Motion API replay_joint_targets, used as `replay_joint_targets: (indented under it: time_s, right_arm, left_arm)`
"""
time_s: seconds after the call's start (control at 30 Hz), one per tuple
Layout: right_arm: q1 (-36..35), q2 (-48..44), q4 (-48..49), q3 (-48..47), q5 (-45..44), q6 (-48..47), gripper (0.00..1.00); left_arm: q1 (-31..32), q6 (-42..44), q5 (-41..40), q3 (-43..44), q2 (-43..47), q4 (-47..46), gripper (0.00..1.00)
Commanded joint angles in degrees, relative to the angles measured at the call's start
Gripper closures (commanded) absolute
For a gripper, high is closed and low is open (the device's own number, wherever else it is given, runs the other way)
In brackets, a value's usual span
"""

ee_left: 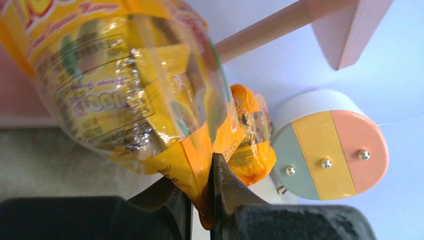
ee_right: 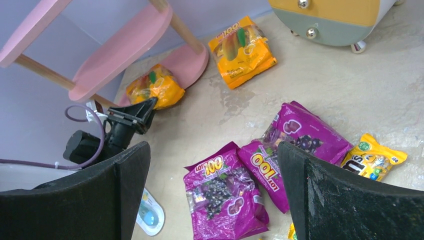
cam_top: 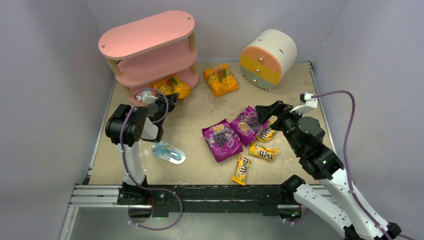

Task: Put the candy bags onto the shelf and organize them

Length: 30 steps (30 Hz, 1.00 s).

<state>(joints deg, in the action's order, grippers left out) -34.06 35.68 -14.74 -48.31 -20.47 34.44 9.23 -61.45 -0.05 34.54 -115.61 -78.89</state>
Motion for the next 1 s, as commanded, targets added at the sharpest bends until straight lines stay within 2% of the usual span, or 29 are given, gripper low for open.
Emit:
replay_joint_targets:
  time_s: [0.0, 0.1, 0.3, 0.47, 0.53, 0.63, 0.77, 0.97]
  right_arm:
    - [0.05, -0.15, 0.23, -3.03, -0.67, -0.73, 0.01]
    - [0.05, -0.07, 1.7, -2.96, -0.54, -1.51, 0.01]
    - [0.05, 0.84, 0.15, -3.94, -0.34, -1.64, 0.01]
    - [0.05, 0.53, 0.59, -3.68, -0.28, -2.0, 0.01]
    - [0.05, 0.52, 0.91, -3.79, -0.23, -2.19, 0.01]
    - [0.05, 0.47, 1.12, -3.85, -0.02, -2.46, 0.01]
    - [0.05, 0.43, 1.11, -3.98, 0.08, -2.73, 0.01]
    - [0.05, 0.55, 1.52, -3.81, 0.14, -2.5, 0.01]
  left_arm:
    - [-3.77, 2.64, 2.61, 5.51, -0.51, -11.33, 1.0]
    - [-5.21, 2.76, 3.62, 6.49, -0.07, -11.51, 1.0]
    - [-7.99, 6.44, 9.19, 11.54, -0.14, 1.06, 1.0]
    - [-8.84, 2.57, 15.2, 14.74, -6.29, -3.66, 1.0]
    - [-8.8, 0.34, 19.04, 16.46, -9.98, -8.26, 1.0]
    - [-8.72, -2.41, 19.81, 17.34, -13.91, -14.09, 1.0]
    - [-8.47, -5.05, 20.71, 20.67, -17.7, -16.35, 1.0]
    - [-6.87, -6.19, 22.82, 24.74, -19.26, -12.82, 1.0]
